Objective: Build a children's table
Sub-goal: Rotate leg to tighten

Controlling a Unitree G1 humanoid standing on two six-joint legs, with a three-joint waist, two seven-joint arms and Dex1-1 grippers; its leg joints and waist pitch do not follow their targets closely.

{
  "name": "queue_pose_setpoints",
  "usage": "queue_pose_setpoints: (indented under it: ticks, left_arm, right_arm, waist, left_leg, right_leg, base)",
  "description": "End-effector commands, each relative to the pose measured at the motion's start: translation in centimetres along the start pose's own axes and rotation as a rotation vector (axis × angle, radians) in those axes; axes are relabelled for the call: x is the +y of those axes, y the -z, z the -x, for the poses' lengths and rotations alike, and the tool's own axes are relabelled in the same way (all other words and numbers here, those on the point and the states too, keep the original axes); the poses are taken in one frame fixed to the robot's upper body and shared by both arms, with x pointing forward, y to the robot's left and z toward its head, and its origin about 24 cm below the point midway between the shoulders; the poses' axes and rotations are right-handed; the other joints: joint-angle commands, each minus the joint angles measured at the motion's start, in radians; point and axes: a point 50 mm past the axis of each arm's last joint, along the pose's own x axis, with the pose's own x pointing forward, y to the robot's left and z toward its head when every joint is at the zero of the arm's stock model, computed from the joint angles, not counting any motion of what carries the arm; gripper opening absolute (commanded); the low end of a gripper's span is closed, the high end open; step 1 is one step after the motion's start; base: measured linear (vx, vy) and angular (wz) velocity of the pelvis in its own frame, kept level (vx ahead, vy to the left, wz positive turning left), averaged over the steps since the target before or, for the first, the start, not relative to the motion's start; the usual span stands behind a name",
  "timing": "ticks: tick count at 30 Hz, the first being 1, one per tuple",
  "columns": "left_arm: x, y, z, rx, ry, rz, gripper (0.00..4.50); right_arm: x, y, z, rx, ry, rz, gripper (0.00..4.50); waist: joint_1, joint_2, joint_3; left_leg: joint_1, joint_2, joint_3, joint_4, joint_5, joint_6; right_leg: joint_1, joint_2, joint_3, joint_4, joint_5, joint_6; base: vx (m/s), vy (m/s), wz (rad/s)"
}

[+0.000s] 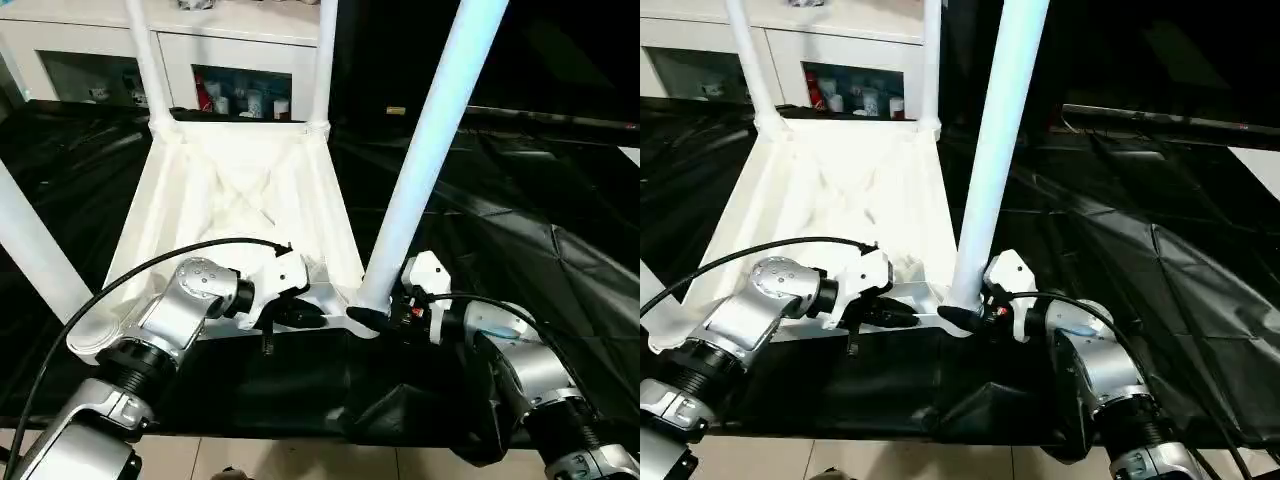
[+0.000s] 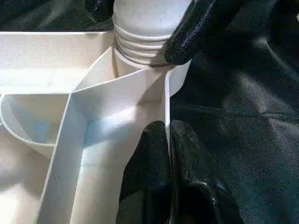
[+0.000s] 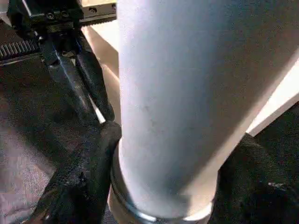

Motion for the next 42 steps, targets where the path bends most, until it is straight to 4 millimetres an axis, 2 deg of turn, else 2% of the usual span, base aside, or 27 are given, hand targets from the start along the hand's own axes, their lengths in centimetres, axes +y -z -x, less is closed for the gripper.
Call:
queue_pose_setpoints:
  ticks: [1,4,5,6,7,10,11,14,16,17,18,19,21,22,25,26,28,29,30,32,33,34,36,37,38,40,42]
  left_arm:
    - [-0.3,0.6,-0.2,-0.022,0.006,0.047,0.00]
    - [-0.1,1.0,-0.5,-0.014,-0.044,0.080,0.00]
    - [0.2,1.1,-0.9,-0.011,-0.093,0.102,0.00]
    - [0.6,1.1,-1.3,-0.022,-0.138,0.125,0.00]
    - [0.9,1.0,-1.7,-0.027,-0.181,0.145,0.00]
    - [1.3,0.8,-2.7,0.009,-0.237,0.153,0.00]
    - [1.4,0.8,-3.1,0.023,-0.251,0.154,0.00]
    - [1.8,0.0,-4.5,0.041,-0.316,0.166,0.00]
    - [2.0,-0.6,-5.1,0.043,-0.361,0.163,0.00]
    - [2.1,-0.7,-5.3,0.047,-0.365,0.155,0.00]
    - [2.1,-0.9,-5.5,0.053,-0.370,0.147,0.00]
    - [2.2,-1.0,-5.5,0.050,-0.374,0.140,0.00]
    - [2.3,-1.1,-5.6,0.047,-0.379,0.137,0.00]
    - [2.5,-1.1,-5.2,0.036,-0.372,0.131,0.00]
    - [2.5,-1.0,-4.6,0.023,-0.352,0.120,0.00]
    - [2.5,-0.9,-4.2,0.013,-0.339,0.106,0.00]
    - [2.5,-0.8,-3.8,0.003,-0.330,0.100,0.00]
    - [2.4,-0.8,-3.2,-0.027,-0.290,0.080,0.00]
    - [2.3,-0.7,-3.0,-0.038,-0.275,0.078,0.00]
    - [2.0,-0.6,-2.5,-0.063,-0.225,0.077,0.00]
    - [2.0,-0.6,-2.5,-0.063,-0.225,0.077,0.00]
    - [1.6,-0.3,-2.0,-0.063,-0.175,0.075,0.00]
    - [1.4,-0.1,-1.6,-0.062,-0.141,0.072,0.00]
    - [1.0,0.0,-1.2,-0.074,-0.093,0.067,0.00]
    - [0.6,0.0,-0.7,-0.102,-0.044,0.076,0.00]
    - [0.3,-0.1,0.0,-0.130,-0.001,0.086,0.00]
    - [0.4,0.0,0.2,-0.130,-0.001,0.088,0.00]
  right_arm:
    - [-0.6,0.1,0.2,-0.026,0.069,-0.027,2.72]
    - [-1.2,0.6,-0.4,-0.036,0.207,-0.087,2.70]
    - [-1.4,1.2,-0.7,-0.030,0.303,-0.139,2.70]
    - [-1.5,1.6,-1.0,-0.022,0.364,-0.174,2.70]
    - [-1.5,2.0,-1.5,-0.010,0.419,-0.203,2.70]
    - [-1.4,2.4,-2.7,0.029,0.507,-0.222,2.70]
    - [-1.5,2.4,-3.1,0.041,0.538,-0.223,2.70]
    - [-1.5,1.9,-5.0,0.078,0.624,-0.221,2.70]
    - [-1.0,1.3,-6.2,0.071,0.594,-0.207,2.70]
    - [-0.9,1.1,-6.5,0.062,0.582,-0.207,2.70]
    - [-0.8,0.9,-6.8,0.054,0.576,-0.208,2.70]
    - [-0.6,0.6,-7.0,0.023,0.547,-0.228,2.70]
    - [-0.5,0.3,-7.2,0.003,0.529,-0.241,2.70]
    - [-0.6,-0.3,-7.0,-0.048,0.478,-0.237,3.25]
    - [-1.1,-0.8,-6.2,-0.080,0.442,-0.220,3.49]
    - [-1.5,-1.0,-5.8,-0.084,0.426,-0.211,3.49]
    - [-1.7,-1.1,-5.2,-0.077,0.388,-0.200,3.80]
    - [-1.7,-1.1,-4.3,-0.060,0.302,-0.177,3.87]
    - [-1.7,-1.2,-4.1,-0.055,0.275,-0.169,3.94]
    - [-1.6,-1.2,-3.3,-0.044,0.205,-0.156,4.05]
    - [-1.6,-1.2,-3.3,-0.044,0.205,-0.156,4.05]
    - [-1.7,-1.2,-2.5,-0.040,0.157,-0.143,4.05]
    - [-1.7,-1.3,-2.0,-0.036,0.125,-0.135,4.05]
    - [-1.7,-1.4,-1.4,-0.035,0.084,-0.134,4.05]
    - [-1.7,-1.4,-0.9,-0.027,0.034,-0.132,4.05]
    - [-1.6,-1.4,-0.2,-0.005,-0.028,-0.127,4.05]
    - [-1.5,-1.3,0.0,0.017,-0.054,-0.122,4.05]
  waist:
    - [-0.003,0.000,-0.052]
    - [-0.008,0.003,-0.050]
    - [-0.014,0.002,-0.048]
    - [-0.018,0.002,-0.048]
    - [-0.021,0.002,-0.048]
    - [-0.029,0.003,-0.046]
    - [-0.034,0.007,-0.049]
    - [-0.040,0.006,-0.049]
    - [-0.041,0.007,-0.050]
    - [-0.039,0.004,-0.050]
    - [-0.037,0.006,-0.050]
    - [-0.037,0.008,-0.050]
    - [-0.036,0.006,-0.051]
    - [-0.034,0.007,-0.051]
    - [-0.031,0.007,-0.052]
    - [-0.031,0.006,-0.053]
    - [-0.027,0.003,-0.055]
    - [-0.025,0.002,-0.054]
    - [-0.024,0.003,-0.055]
    - [-0.023,0.005,-0.054]
    - [-0.021,0.002,-0.057]
    - [-0.020,0.004,-0.058]
    - [-0.016,0.004,-0.060]
    - [-0.013,0.009,-0.065]
    - [-0.010,0.009,-0.068]
    - [-0.008,0.008,-0.066]
    - [0.001,0.014,-0.068]
  left_leg:
    - [0.014,0.025,-0.019,-0.082,-0.357,-0.010]
    - [0.015,0.025,-0.021,-0.084,-0.372,-0.017]
    - [0.011,0.023,-0.025,-0.086,-0.378,-0.025]
    - [0.012,0.022,-0.025,-0.085,-0.385,-0.028]
    - [0.020,0.020,-0.026,-0.083,-0.402,-0.034]
    - [0.021,0.018,-0.030,-0.083,-0.419,-0.037]
    - [0.021,0.018,-0.032,-0.086,-0.417,-0.033]
    - [0.018,0.017,-0.032,-0.090,-0.419,-0.041]
    - [0.023,0.017,-0.032,-0.087,-0.441,-0.034]
    - [0.024,0.018,-0.031,-0.088,-0.441,-0.031]
    - [0.026,0.018,-0.030,-0.088,-0.443,-0.025]
    - [0.024,0.019,-0.030,-0.091,-0.444,-0.023]
    - [0.023,0.019,-0.030,-0.091,-0.444,-0.020]
    - [0.025,0.019,-0.028,-0.092,-0.448,-0.016]
    - [0.023,0.021,-0.028,-0.092,-0.440,-0.009]
    - [0.017,0.021,-0.027,-0.093,-0.425,-0.006]
    - [0.013,0.022,-0.023,-0.092,-0.383,0.006]
    - [0.014,0.020,-0.022,-0.092,-0.375,0.012]
    - [0.009,0.022,-0.023,-0.092,-0.356,0.019]
    - [0.013,0.023,-0.019,-0.090,-0.346,0.022]
    - [0.011,0.024,-0.018,-0.089,-0.323,0.023]
    - [0.011,0.024,-0.018,-0.089,-0.312,0.023]
    - [0.006,0.026,-0.016,-0.089,-0.269,0.030]
    - [0.009,0.027,-0.015,-0.086,-0.243,0.034]
    - [0.007,0.028,-0.014,-0.083,-0.199,0.043]
    - [0.006,0.025,-0.009,-0.080,-0.167,0.059]
    - [0.012,0.027,-0.005,-0.076,-0.149,0.069]
  right_leg:
    - [0.027,-0.062,0.036,-0.100,-0.413,-0.156]
    - [0.022,-0.063,0.036,-0.104,-0.460,-0.147]
    - [0.024,-0.065,0.033,-0.108,-0.505,-0.127]
    - [0.021,-0.063,0.033,-0.110,-0.522,-0.120]
    - [0.015,-0.064,0.032,-0.115,-0.564,-0.109]
    - [0.014,-0.066,0.028,-0.123,-0.618,-0.088]
    - [0.016,-0.068,0.025,-0.127,-0.613,-0.084]
    - [0.016,-0.062,0.023,-0.124,-0.583,-0.087]
    - [0.013,-0.063,0.023,-0.128,-0.574,-0.088]
    - [0.013,-0.063,0.023,-0.130,-0.569,-0.088]
    - [0.011,-0.063,0.025,-0.130,-0.555,-0.092]
    - [0.013,-0.063,0.025,-0.129,-0.537,-0.095]
    - [0.015,-0.062,0.025,-0.129,-0.526,-0.096]
    - [0.014,-0.062,0.026,-0.129,-0.513,-0.103]
    - [0.017,-0.063,0.027,-0.127,-0.492,-0.111]
    - [0.020,-0.064,0.028,-0.124,-0.477,-0.117]
    - [0.026,-0.063,0.030,-0.121,-0.439,-0.125]
    - [0.027,-0.062,0.029,-0.123,-0.440,-0.124]
    - [0.032,-0.066,0.030,-0.120,-0.431,-0.127]
    - [0.026,-0.066,0.032,-0.122,-0.434,-0.134]
    - [0.031,-0.066,0.033,-0.117,-0.414,-0.139]
    - [0.030,-0.066,0.032,-0.115,-0.401,-0.144]
    - [0.038,-0.063,0.032,-0.104,-0.323,-0.166]
    - [0.039,-0.063,0.031,-0.097,-0.267,-0.185]
    - [0.043,-0.060,0.031,-0.086,-0.183,-0.207]
    - [0.044,-0.055,0.030,-0.079,-0.110,-0.232]
    - [0.043,-0.055,0.030,-0.073,-0.076,-0.248]
  base:
    - [0.000,0.000,0.00]
    - [0.000,0.000,0.00]
    - [0.000,0.000,0.00]
    - [0.000,0.000,0.00]
    - [0.000,0.000,0.00]
    - [0.000,0.000,0.00]
    - [0.000,0.000,0.00]
    - [0.000,0.000,0.00]
    - [0.000,0.000,0.00]
    - [0.000,0.000,0.00]
    - [0.000,0.000,0.00]
    - [0.000,0.000,0.00]
    - [0.000,0.000,0.00]
    - [0.000,0.000,0.00]
    - [0.000,0.000,0.00]
    - [0.000,0.000,0.00]
    - [0.000,0.000,0.00]
    - [0.000,0.000,0.00]
    - [0.000,0.000,0.00]
    - [0.000,0.000,0.00]
    - [0.000,0.000,0.00]
    - [0.000,0.000,0.00]
    - [0.000,0.000,0.00]
    - [0.000,0.000,0.00]
    - [0.057,-0.008,-0.01]
    - [0.056,0.001,-0.01]
    - [0.000,0.000,0.00]
